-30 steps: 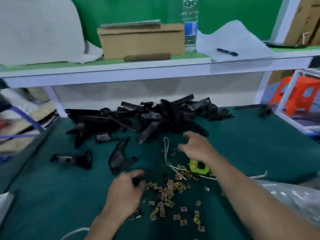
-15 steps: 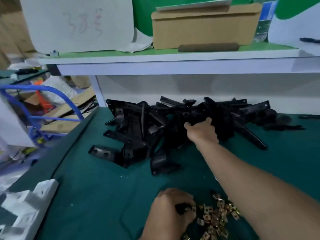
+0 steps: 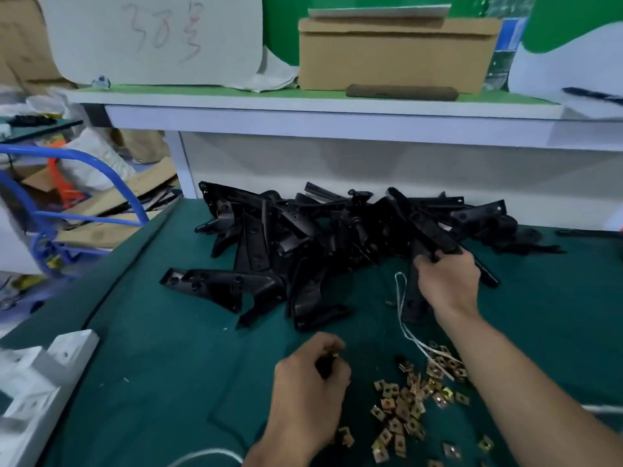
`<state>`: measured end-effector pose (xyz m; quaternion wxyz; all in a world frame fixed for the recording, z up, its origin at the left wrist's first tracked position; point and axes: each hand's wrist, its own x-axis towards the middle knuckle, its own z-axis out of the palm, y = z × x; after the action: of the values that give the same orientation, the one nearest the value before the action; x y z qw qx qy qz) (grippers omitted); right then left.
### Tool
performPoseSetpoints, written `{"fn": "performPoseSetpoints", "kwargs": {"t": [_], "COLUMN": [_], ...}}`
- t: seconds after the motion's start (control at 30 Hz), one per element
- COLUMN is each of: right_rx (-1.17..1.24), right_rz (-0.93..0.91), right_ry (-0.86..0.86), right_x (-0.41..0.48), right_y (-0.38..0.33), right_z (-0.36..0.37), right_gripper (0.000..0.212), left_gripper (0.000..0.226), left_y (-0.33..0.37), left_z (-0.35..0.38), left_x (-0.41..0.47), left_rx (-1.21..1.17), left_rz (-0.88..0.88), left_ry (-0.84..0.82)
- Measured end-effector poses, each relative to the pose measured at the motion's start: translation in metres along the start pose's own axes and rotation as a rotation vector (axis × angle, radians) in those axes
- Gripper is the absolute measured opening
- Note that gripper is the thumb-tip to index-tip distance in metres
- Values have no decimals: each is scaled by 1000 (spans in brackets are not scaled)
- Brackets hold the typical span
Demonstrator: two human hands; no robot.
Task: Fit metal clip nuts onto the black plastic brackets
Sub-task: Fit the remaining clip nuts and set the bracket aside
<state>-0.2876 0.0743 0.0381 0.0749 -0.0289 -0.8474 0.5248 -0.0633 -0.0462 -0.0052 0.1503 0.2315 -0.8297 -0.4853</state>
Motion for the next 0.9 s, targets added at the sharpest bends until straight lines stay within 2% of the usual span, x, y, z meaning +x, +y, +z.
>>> {"fn": "performPoseSetpoints", "kwargs": {"t": [0.07,0.13,0.23,0.3,0.37,0.47,0.5,0.63,0.73,0.9], "right_rx": [48,196,289,199,52,-222,-299,-469,-645,-797], "right_rz": [9,45,134,104,-66,-438,-498,-476,-555,-525], "right_ry": [-55,-98,-244,-377,-378,-240,-228,-294,-277,-282], "right_x": [-8,-17,-49,-81,-110,-140,-145,-151,-151,-159], "right_y": [-2,-8,-5,8,20,37,43,58,59,55], "right_z": [-17,-34,-61,-72,-78,-79,-76,-66,-66,-65], "right_gripper": [10,7,23,12,12,33,42,63,59,65], "left_gripper": [23,19,9,13,25,21,19,15,21,19], "left_y": [0,0,0,2,2,2,1,-1,-4,-7], "left_z": [2,3,-1,-2,0,4,5,6,9,9], "left_x": [-1,-3,-4,-4,-3,-4,-4,-3,-3,-3], "left_rx": [-4,-6,-17,-1,39,41,33,-15,-31,-27], "left_rz": [9,31,41,59,93,141,153,144,137,138], "left_ry": [-10,-2,12,36,86,145,142,105,89,74]}}
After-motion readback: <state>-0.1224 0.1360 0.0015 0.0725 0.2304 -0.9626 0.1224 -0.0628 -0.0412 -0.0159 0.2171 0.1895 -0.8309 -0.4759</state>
